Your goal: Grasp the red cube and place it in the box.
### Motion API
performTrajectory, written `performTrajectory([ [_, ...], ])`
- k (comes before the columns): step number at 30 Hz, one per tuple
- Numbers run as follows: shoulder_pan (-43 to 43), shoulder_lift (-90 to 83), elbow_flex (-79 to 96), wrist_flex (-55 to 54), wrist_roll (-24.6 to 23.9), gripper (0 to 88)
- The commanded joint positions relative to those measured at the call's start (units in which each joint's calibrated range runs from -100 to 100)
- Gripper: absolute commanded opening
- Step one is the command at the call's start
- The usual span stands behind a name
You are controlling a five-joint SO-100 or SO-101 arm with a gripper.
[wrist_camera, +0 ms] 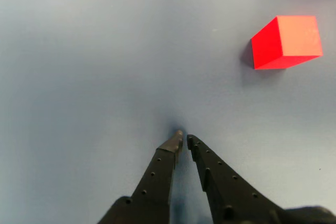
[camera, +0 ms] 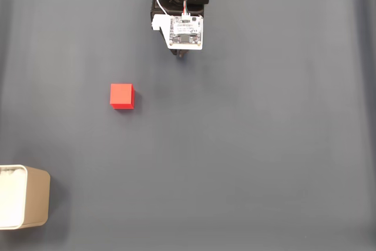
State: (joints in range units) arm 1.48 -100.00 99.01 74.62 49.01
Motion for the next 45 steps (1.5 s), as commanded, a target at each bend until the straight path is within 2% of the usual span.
performTrajectory([
  [1,-0.4,0.2,0.8,1.2,-0.1,0.2],
  [45,-0.5,0.1,0.8,1.1,-0.6,0.0],
])
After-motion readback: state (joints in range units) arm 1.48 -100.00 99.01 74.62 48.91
